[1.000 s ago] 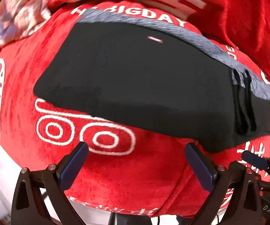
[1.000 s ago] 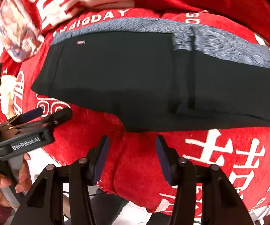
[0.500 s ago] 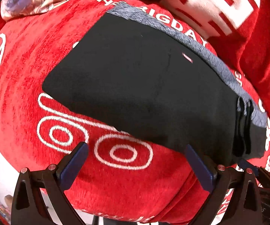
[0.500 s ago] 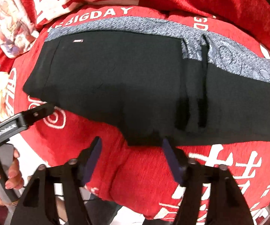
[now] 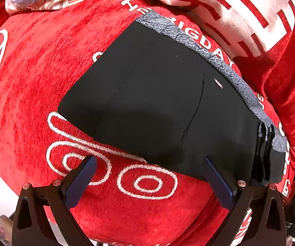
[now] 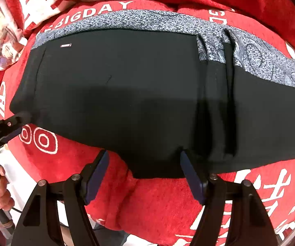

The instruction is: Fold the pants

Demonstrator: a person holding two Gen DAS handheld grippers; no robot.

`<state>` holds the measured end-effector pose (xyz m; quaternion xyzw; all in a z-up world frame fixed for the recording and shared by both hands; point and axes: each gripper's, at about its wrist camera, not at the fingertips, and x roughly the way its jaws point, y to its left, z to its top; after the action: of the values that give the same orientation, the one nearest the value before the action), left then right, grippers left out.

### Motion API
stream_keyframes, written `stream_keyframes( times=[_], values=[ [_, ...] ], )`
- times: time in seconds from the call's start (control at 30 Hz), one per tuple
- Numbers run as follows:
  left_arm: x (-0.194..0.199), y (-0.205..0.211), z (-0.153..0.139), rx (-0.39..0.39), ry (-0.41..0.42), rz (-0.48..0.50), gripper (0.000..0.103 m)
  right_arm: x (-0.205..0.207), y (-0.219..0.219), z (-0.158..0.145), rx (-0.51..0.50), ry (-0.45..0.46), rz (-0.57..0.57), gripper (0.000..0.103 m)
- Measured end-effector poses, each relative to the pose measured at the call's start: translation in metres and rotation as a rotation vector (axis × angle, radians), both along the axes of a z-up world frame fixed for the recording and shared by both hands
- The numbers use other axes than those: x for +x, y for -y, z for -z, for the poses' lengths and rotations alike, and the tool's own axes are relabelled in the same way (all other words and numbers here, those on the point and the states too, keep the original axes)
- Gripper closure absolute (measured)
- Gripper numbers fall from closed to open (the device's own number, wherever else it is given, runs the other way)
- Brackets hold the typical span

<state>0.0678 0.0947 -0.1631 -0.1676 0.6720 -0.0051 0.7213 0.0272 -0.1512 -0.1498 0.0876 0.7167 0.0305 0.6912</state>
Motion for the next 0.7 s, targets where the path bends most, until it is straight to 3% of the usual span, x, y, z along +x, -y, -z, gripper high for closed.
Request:
stream_keyframes(
  times=[0.17, 0.3, 0.43, 0.63, 0.7],
  values=[
    [0.001, -0.008, 0.003, -0.03, 0.0, -0.021, 0.0, 0.002, -0.003, 0.002, -0.012, 0.001, -0.016, 0.027],
    [0.002, -0.025, 0.004, -0.102, 0.026, -0.079, 0.0, 0.003, -0.007, 0.004, -0.012, 0.001, -0.014, 0.027],
    [0.002, -0.046, 0.007, -0.21, 0.038, -0.15, 0.0, 0.004, -0.006, 0.005, -0.008, 0.001, -0.018, 0.027],
    [0.002, -0.047, 0.013, -0.377, 0.046, -0.149, 0.0, 0.002, -0.005, 0.004, -0.007, 0.002, -0.022, 0.027],
    [0.005, -0.042, 0.014, -0.384, 0.067, -0.146, 0.0, 0.002, -0.004, 0.004, -0.006, 0.002, -0.022, 0.027]
  ],
)
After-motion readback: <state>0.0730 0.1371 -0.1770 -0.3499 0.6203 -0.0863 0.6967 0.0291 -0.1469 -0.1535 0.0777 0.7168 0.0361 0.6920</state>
